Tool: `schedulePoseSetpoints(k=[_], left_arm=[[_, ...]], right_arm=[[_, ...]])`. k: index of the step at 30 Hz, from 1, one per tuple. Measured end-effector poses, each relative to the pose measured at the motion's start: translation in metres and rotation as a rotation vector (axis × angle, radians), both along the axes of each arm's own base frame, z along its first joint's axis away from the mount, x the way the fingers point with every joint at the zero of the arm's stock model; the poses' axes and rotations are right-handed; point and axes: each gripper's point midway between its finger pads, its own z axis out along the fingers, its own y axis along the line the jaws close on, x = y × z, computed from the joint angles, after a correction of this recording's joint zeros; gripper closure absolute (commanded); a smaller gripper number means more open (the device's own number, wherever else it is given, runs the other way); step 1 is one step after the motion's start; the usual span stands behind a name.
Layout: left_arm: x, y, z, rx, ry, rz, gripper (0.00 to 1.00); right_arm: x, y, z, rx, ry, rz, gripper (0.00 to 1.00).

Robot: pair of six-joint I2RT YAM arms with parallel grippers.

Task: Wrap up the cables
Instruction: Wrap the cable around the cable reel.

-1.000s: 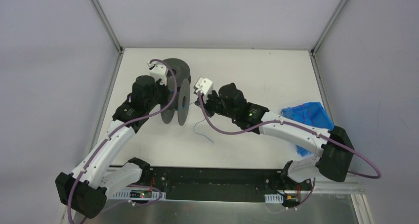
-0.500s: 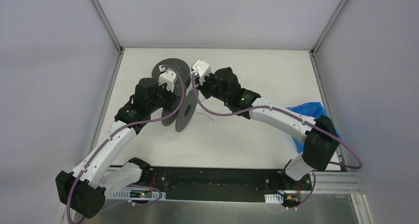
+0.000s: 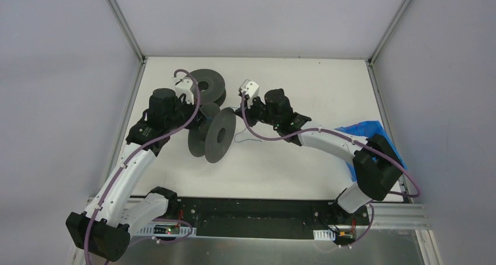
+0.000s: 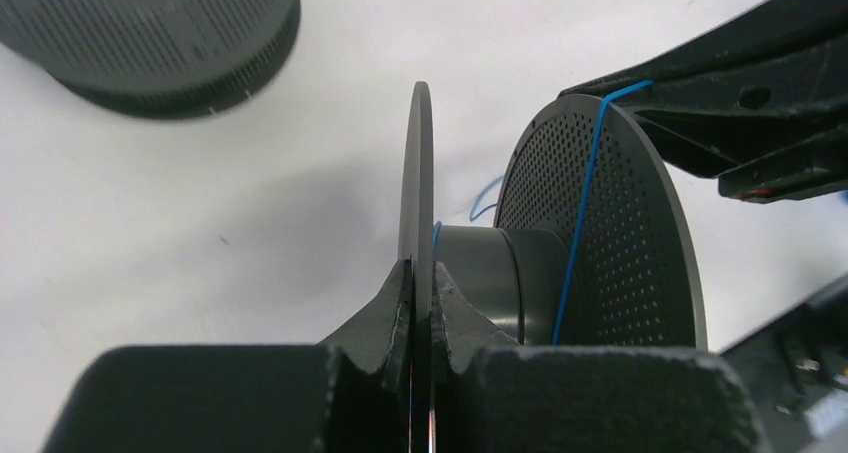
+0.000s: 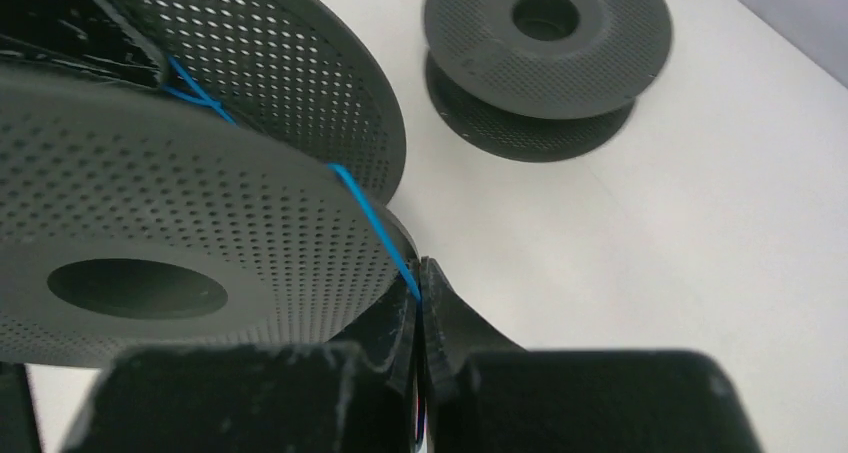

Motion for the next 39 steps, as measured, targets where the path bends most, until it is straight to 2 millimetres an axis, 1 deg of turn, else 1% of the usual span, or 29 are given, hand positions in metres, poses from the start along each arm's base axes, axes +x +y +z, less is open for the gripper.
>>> schedulePoseSetpoints(k=[2, 4, 5, 7, 8, 10, 14, 17, 19, 22, 24, 28, 31, 33, 36, 39], left_arm=[[-0.011, 0.0, -0.004, -0.048, 0.073, 0.028, 1.0], [-0.02, 0.001, -0.003, -0.088, 0.125, 0.062, 1.0], [-0.023, 0.002, 0.001, -0.108, 0.137, 0.087, 1.0], [-0.023, 0.008, 0.013, -0.147, 0.129, 0.143, 1.0], [-0.022, 0.012, 0.022, -0.168, 0.114, 0.172, 1.0], [-0.023, 0.014, 0.032, -0.19, 0.099, 0.19, 1.0], [-0.028, 0.011, 0.035, -0.215, 0.123, 0.191, 1.0], [-0.03, 0.01, 0.037, -0.231, 0.142, 0.192, 1.0], [-0.032, 0.004, 0.045, -0.253, 0.146, 0.166, 1.0], [-0.035, -0.002, 0.052, -0.276, 0.161, 0.13, 1.0], [-0.037, -0.006, 0.057, -0.306, 0.174, 0.112, 1.0], [-0.035, -0.006, 0.074, -0.365, 0.16, 0.107, 1.0], [-0.032, -0.004, 0.072, -0.387, 0.187, 0.128, 1.0], [-0.029, 0.0, 0.072, -0.409, 0.197, 0.161, 1.0], [-0.025, 0.006, 0.072, -0.439, 0.209, 0.229, 1.0], [-0.02, 0.008, 0.077, -0.489, 0.213, 0.274, 1.0]], right_arm=[[-0.014, 0.001, -0.003, 0.054, -0.003, 0.053, 0.97], [-0.022, -0.001, -0.005, 0.09, -0.002, 0.087, 0.96], [-0.024, -0.003, -0.008, 0.103, 0.002, 0.099, 0.96], [-0.027, -0.011, -0.019, 0.112, 0.025, 0.109, 0.97], [-0.029, -0.013, -0.025, 0.117, 0.038, 0.113, 0.98], [-0.031, -0.016, -0.03, 0.13, 0.044, 0.12, 1.0], [-0.034, -0.014, -0.028, 0.152, 0.027, 0.138, 1.0], [-0.034, -0.014, -0.027, 0.158, 0.023, 0.139, 1.0], [-0.033, -0.013, -0.024, 0.174, 0.02, 0.136, 1.0], [-0.03, -0.013, -0.022, 0.206, 0.013, 0.116, 1.0], [-0.026, -0.016, -0.027, 0.209, 0.03, 0.091, 1.0], [-0.013, -0.028, -0.051, 0.196, 0.107, 0.03, 1.0], [-0.015, -0.027, -0.052, 0.217, 0.125, 0.035, 1.0], [-0.023, -0.027, -0.056, 0.235, 0.148, 0.05, 1.0], [-0.045, -0.02, -0.058, 0.261, 0.163, 0.103, 1.0], [-0.075, -0.004, -0.057, 0.27, 0.159, 0.178, 1.0]])
